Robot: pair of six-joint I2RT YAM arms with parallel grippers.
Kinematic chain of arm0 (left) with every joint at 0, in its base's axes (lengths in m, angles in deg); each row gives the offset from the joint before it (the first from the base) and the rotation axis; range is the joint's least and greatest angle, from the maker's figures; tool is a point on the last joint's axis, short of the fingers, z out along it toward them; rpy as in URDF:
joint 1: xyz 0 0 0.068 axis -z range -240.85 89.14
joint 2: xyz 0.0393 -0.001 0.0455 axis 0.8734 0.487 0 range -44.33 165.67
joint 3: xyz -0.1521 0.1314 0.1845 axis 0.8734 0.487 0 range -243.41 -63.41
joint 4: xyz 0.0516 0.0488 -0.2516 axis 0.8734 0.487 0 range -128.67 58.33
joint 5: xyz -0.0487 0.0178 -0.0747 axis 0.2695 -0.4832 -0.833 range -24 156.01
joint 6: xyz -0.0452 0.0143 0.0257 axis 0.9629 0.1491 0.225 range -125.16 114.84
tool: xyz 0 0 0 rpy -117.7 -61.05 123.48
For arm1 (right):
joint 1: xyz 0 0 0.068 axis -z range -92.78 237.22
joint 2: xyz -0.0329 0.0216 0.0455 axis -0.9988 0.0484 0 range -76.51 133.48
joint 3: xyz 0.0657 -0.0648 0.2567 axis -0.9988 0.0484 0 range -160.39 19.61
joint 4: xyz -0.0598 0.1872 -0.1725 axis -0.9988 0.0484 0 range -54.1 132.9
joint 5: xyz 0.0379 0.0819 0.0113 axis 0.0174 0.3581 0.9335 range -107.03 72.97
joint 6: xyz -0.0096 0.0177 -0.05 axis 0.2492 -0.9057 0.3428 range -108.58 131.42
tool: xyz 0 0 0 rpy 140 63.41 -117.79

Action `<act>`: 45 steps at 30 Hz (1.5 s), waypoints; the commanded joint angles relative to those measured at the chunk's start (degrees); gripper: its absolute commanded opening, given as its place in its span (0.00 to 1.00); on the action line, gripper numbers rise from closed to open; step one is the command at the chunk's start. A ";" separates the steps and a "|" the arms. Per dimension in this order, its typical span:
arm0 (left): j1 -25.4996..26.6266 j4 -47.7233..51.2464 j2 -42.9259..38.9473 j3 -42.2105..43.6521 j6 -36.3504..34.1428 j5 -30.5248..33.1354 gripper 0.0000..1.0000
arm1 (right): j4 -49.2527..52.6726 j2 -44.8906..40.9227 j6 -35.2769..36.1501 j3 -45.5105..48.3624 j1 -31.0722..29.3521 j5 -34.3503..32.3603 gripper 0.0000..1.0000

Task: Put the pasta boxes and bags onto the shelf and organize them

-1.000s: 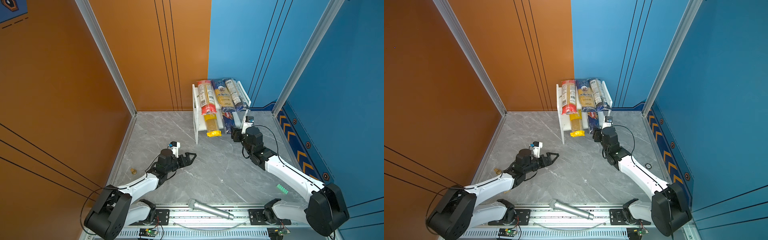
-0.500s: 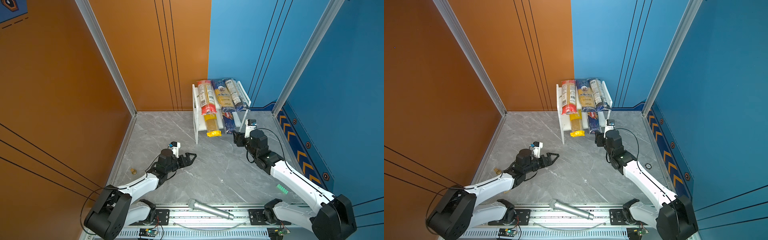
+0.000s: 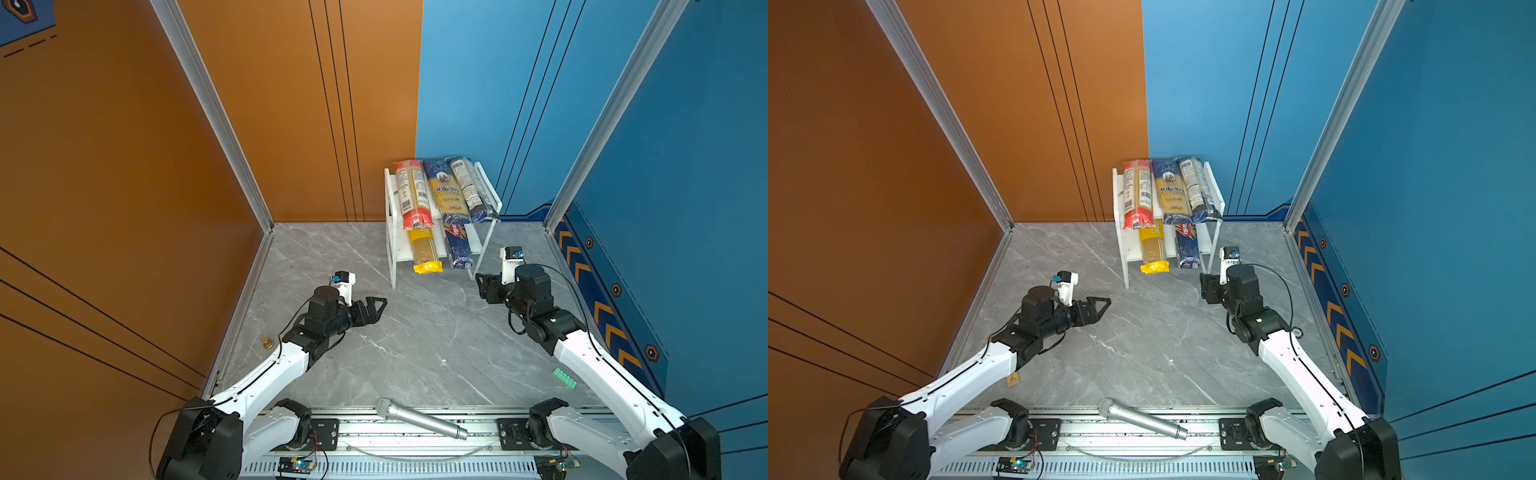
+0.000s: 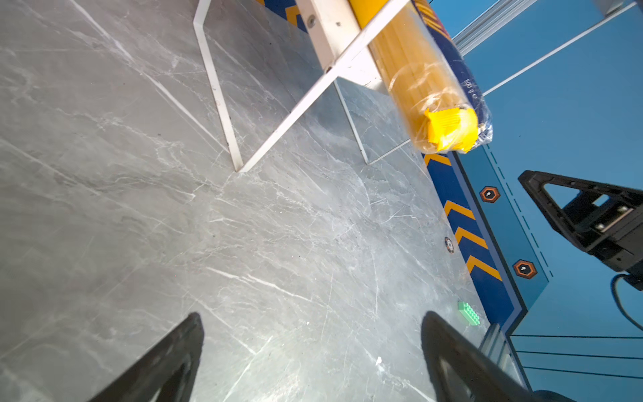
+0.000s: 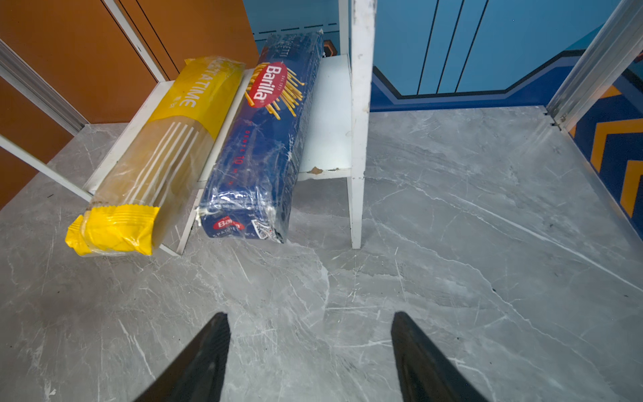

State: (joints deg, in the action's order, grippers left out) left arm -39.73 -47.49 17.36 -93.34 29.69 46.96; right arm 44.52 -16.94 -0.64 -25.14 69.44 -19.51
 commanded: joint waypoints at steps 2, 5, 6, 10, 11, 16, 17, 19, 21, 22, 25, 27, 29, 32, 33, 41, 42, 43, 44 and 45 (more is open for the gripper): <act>-1.33 4.26 -2.55 -2.12 -4.60 2.61 0.98 | 3.88 -1.85 2.71 1.38 3.76 4.48 0.71; -1.94 5.62 -4.28 -2.72 -7.46 4.31 0.98 | 3.57 -2.09 3.73 2.47 6.84 6.43 0.72; -2.19 6.15 -5.02 -2.84 -8.49 5.19 0.98 | 3.27 -1.94 4.02 2.89 7.87 6.83 0.72; -3.56 7.77 -7.47 -4.09 -12.54 7.45 0.98 | 0.71 -0.90 4.80 5.05 11.62 9.01 0.72; -4.05 8.14 -7.95 -4.36 -13.50 7.82 0.98 | -0.04 -0.41 4.79 5.56 12.57 9.62 0.72; -6.71 9.15 -8.82 -5.75 -17.56 8.56 0.98 | -3.55 1.58 4.52 7.54 15.11 10.54 0.72; -7.56 8.99 -8.80 -5.69 -17.99 8.65 0.98 | -4.42 1.81 4.54 7.95 15.31 10.33 0.73; -9.10 7.62 -8.63 -5.05 -18.07 8.55 0.98 | -6.91 2.02 4.57 9.24 15.82 9.70 0.73; -10.60 4.33 -8.76 -3.47 -17.67 8.60 0.98 | -9.67 2.25 4.52 10.72 16.81 9.25 0.74; -11.29 2.63 -8.78 -2.73 -17.41 8.67 0.98 | -11.11 2.45 4.55 11.39 17.38 9.19 0.74; -13.16 -1.65 -8.54 -0.89 -17.27 8.57 0.98 | -16.31 3.54 3.93 13.35 19.49 9.59 0.74; -14.28 -3.29 -8.44 -0.17 -17.98 8.58 0.98 | -20.65 4.79 3.49 14.79 20.91 10.11 0.74; -15.24 -4.63 -8.43 0.45 -18.62 8.95 0.98 | -23.96 6.49 2.91 15.72 21.92 10.72 0.74; -16.93 -8.04 -8.19 2.29 -18.57 9.44 0.98 | -28.01 9.16 2.95 16.48 22.43 11.04 0.74; -17.54 -9.77 -7.85 2.99 -18.27 9.03 0.98 | -29.49 10.11 3.07 16.77 22.44 11.15 0.74; -19.45 -16.87 -4.10 5.37 -20.43 8.11 0.98 | -37.30 17.53 4.09 17.68 22.52 10.52 0.74; -19.66 -16.85 -3.80 5.27 -21.03 8.52 0.98 | -38.27 18.25 4.04 17.70 22.52 10.35 0.74; -19.87 -16.84 -3.62 5.28 -21.43 8.93 0.98 | -39.23 18.76 3.97 17.83 22.53 10.08 0.74; -20.17 -16.84 -3.48 5.26 -21.64 9.30 0.98 | -40.40 19.46 3.85 17.91 22.53 9.70 0.74; -20.52 -16.76 -3.43 5.26 -21.67 9.43 0.98 | -41.60 19.92 3.67 18.05 22.48 9.22 0.74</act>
State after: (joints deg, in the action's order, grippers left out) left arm -59.27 -61.78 13.67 -88.58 10.13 55.46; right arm 8.94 1.81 2.88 -7.90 91.69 -9.32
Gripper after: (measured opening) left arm 0.978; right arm 0.739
